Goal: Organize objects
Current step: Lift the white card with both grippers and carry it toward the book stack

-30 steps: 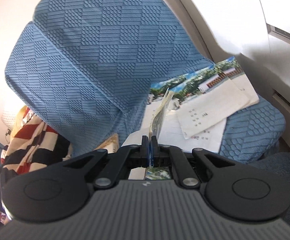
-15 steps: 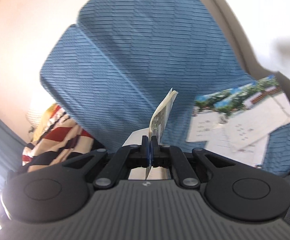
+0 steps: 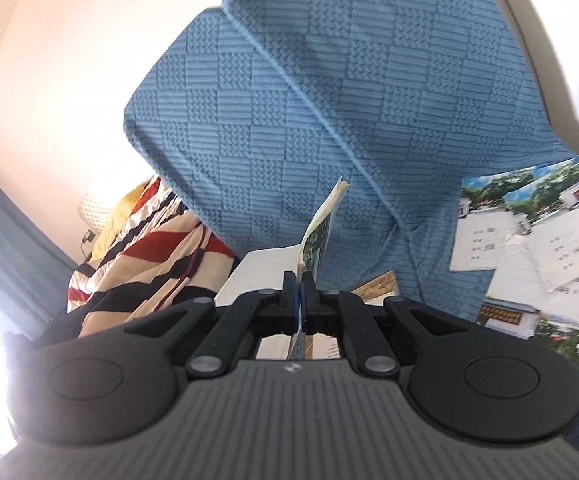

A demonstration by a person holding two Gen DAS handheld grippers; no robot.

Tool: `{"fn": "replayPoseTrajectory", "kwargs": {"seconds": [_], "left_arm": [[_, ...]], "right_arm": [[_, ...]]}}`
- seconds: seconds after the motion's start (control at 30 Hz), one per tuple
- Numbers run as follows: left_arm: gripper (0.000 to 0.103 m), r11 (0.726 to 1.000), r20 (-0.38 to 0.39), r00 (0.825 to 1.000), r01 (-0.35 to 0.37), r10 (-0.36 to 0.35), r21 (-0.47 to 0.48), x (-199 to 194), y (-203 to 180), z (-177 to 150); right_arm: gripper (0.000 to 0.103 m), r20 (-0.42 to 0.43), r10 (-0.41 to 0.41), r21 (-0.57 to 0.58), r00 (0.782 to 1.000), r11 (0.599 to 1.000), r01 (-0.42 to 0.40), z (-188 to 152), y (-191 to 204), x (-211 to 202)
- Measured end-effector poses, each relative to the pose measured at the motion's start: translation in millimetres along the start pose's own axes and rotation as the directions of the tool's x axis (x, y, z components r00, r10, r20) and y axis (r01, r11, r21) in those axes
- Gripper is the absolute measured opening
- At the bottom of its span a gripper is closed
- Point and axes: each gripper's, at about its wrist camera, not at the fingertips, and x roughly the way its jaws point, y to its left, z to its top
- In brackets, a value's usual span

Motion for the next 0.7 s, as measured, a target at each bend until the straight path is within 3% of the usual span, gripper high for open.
{"fn": "replayPoseTrajectory", "kwargs": {"seconds": [0.37, 0.7], "left_arm": [[0.009, 0.997, 0.012, 0.998, -0.069, 0.070, -0.026, 14.4, 69.4, -2.8], [0.008, 0.985, -0.026, 0.987, -0.160, 0.159, -0.067, 41.9, 122.7, -13.8]], "right_arm": [[0.005, -0.112, -0.050, -0.008, 0.992, 0.999, 0.050, -40.7, -8.6, 54.6], [0.005, -0.190, -0.127, 0.001, 0.974, 0.992, 0.130, -72.0, -27.3, 91.9]]}}
